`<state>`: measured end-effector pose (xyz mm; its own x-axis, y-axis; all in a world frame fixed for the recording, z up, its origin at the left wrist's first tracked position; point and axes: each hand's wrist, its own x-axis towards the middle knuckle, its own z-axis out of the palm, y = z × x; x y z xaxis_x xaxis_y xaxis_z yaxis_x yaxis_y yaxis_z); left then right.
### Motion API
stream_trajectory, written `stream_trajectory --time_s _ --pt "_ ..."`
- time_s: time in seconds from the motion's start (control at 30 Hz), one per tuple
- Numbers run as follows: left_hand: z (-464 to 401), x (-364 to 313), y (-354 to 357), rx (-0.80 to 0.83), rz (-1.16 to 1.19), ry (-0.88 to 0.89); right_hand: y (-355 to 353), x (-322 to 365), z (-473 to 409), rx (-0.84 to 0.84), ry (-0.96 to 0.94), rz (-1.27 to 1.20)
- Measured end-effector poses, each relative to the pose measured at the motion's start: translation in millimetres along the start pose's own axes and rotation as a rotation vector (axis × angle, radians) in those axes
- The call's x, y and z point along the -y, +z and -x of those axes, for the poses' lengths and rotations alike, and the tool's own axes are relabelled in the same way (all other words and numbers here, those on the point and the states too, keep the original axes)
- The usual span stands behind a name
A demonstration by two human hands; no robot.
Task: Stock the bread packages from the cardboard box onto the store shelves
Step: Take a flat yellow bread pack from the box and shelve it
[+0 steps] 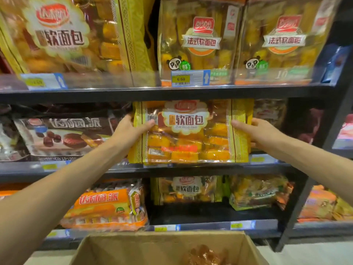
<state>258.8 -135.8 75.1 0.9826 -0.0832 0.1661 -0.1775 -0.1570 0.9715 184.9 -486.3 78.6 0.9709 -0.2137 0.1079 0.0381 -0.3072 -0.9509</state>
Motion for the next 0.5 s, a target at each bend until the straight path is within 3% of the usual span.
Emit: stream_trajectory --time_s 0.2,0.4,0.5 --pt "-8 14 10 -0.078 -0.012 0.052 10 -16 -15 -0.082 -0.035 -0.016" --pt "-12 18 10 -0.110 -0.123 0.020 13 -28 -26 -0.038 0.002 -0.007" --pt "-14 20 11 -0.114 -0.068 -0.003 15 -30 -34 -0.045 0.008 -0.045"
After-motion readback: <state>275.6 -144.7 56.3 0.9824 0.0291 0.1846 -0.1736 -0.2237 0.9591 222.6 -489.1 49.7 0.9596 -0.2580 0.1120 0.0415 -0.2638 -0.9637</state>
